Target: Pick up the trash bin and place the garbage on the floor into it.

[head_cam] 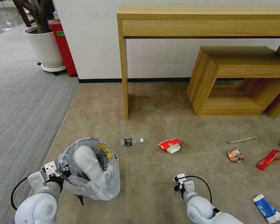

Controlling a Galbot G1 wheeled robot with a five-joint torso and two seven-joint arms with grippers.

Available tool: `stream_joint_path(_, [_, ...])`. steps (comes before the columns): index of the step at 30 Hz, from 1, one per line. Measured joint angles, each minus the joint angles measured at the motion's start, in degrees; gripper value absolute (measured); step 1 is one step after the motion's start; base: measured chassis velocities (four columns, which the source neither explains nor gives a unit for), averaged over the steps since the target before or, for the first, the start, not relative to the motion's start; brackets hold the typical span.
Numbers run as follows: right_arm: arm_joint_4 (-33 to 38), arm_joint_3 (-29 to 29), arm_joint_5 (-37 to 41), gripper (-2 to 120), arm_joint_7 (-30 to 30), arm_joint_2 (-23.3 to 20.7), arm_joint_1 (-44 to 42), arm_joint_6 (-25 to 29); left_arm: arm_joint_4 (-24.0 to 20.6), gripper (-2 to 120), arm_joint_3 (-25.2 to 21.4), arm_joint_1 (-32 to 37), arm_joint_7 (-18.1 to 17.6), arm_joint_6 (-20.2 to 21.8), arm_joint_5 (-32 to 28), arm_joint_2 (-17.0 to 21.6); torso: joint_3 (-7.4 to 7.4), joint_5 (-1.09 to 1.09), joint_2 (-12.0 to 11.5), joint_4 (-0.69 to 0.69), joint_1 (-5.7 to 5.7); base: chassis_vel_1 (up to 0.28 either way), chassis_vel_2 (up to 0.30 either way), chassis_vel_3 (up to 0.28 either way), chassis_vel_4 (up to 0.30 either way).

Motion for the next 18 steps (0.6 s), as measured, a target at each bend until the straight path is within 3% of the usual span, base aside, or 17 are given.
stream_joint_path(6, [5.46,1.99,-0.38,0,-11.88,-2.13,2.51,12.01,-0.7,1,-0.21,0.2,0.05,0.03,-0.2,0.28,0.0,0.0,0.01,0.0,0.0,0.0,0.0,0.0,0.0])
stream_joint_path(7, [5.46,1.99,-0.38,0,-11.88,-2.13,2.51,12.01,-0.7,1,-0.21,0.2,0.05,0.03,-0.2,0.28,0.0,0.0,0.01,0.0,0.0,0.0,0.0,0.0,0.0])
stream_joint_path(10, [10.05,2.02,1.98,0,-20.91,-3.92,6.25,20.21,-1.37,1,-0.22,0.5,0.05,0.26,-0.3,0.38,-0.01,0.0,0.01,0.0,0.0,0.0,0.0,0.0,0.0])
stream_joint_path(15, [13.98,0.16,7.88,0,-28.12,-5.85,11.04,24.94,-2.59,1,-0.02,0.83,0.02,0.77,-0.73,0.41,-0.01,0.0,0.01,0.01,0.0,0.0,0.0,0.0,0.0])
stream_joint_path(18, [16.19,-3.9,13.22,0,-33.85,-7.22,17.87,28.13,-3.97,1,0.37,1.27,-0.09,1.18,-0.98,0.42,-0.01,0.0,0.02,0.0,0.0,0.0,0.0,0.0,0.0])
